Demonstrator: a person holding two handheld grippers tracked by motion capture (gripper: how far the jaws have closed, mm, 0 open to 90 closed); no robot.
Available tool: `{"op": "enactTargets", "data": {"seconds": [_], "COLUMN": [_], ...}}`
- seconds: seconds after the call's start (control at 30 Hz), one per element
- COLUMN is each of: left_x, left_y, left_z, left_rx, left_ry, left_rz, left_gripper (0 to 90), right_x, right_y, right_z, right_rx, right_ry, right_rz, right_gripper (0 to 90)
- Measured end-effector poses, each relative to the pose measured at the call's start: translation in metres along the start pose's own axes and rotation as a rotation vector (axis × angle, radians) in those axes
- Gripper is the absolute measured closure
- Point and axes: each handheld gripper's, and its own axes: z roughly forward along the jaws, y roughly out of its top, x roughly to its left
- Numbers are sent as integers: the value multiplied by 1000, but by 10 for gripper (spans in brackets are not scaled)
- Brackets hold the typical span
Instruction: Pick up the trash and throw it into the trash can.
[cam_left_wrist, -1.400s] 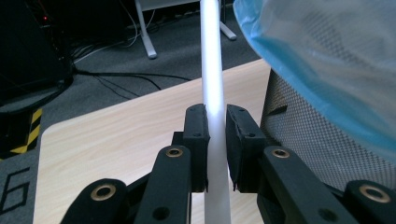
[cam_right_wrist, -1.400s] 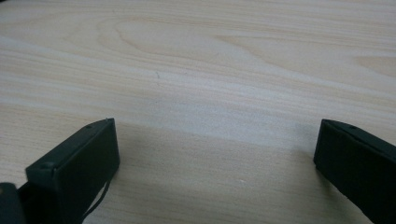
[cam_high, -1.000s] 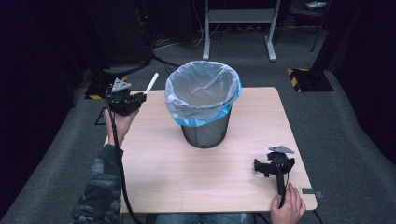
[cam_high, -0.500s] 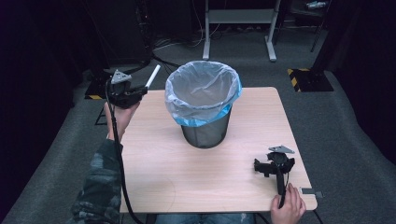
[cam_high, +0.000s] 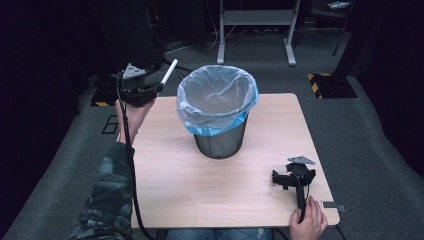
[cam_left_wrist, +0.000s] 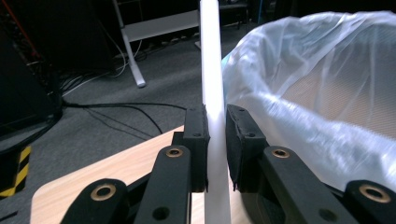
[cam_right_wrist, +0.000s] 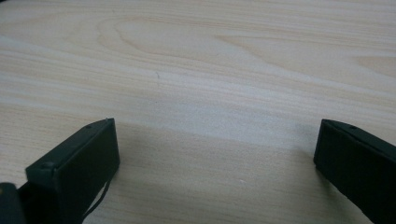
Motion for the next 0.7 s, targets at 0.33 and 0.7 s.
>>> {"op": "enactTargets", "data": {"seconds": [0.33,0.7], "left_x": [-9,-20], "left_y": [17,36], "left_z": [4,11], "left_rx": [-15,-29], "left_ry": [-22,-47], "left_rz": [16,34], "left_gripper": [788,788], "right_x": [0,0], "right_y": [0,0], "right_z": [0,0], "right_rx": [-1,0], "right_ry": [0,0], "right_rz": [-1,0], "right_gripper": [0,0]}}
